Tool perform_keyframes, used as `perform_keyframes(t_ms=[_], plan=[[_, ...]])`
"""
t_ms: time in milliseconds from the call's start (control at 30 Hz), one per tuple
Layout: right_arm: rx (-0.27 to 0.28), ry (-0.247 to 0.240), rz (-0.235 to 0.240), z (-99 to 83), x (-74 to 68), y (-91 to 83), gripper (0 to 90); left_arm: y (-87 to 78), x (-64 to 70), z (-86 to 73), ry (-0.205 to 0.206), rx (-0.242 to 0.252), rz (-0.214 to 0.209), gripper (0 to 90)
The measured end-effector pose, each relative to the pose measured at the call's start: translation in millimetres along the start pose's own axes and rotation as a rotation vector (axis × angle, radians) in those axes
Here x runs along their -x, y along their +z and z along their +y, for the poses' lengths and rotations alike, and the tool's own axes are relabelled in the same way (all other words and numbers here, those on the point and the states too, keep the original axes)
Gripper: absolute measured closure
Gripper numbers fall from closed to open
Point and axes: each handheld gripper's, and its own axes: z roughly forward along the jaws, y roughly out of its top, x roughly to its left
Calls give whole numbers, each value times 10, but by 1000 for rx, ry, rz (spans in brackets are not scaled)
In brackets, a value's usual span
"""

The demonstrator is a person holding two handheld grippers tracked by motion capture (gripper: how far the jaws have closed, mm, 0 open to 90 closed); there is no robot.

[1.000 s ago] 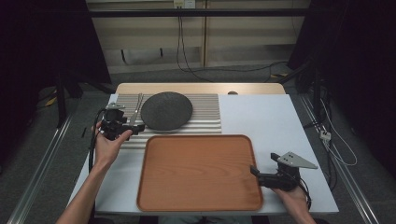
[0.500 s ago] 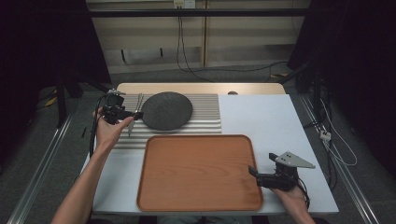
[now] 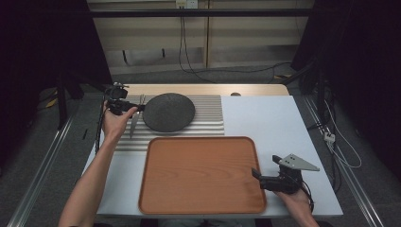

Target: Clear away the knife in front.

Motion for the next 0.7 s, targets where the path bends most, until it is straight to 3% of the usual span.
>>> perform_keyframes(t_ms=[267,333,433,533,700], plan=[[0,1,-3,-3,20,4,40,140,-138,86,-21,-16,19,387],[1,5,-6,-4,22,2,40,209,-179,69,-54,-10,23,419],[-1,10,-6,-5,29,1,40,299,-235,40,-52,-44,35,486],[-3,7,0,-5,35,10,40,393,-249,13,-84,-49,37,515],[-4,10,1,-3,33,22,40,533,-212,-12,-86,-65,60,677]])
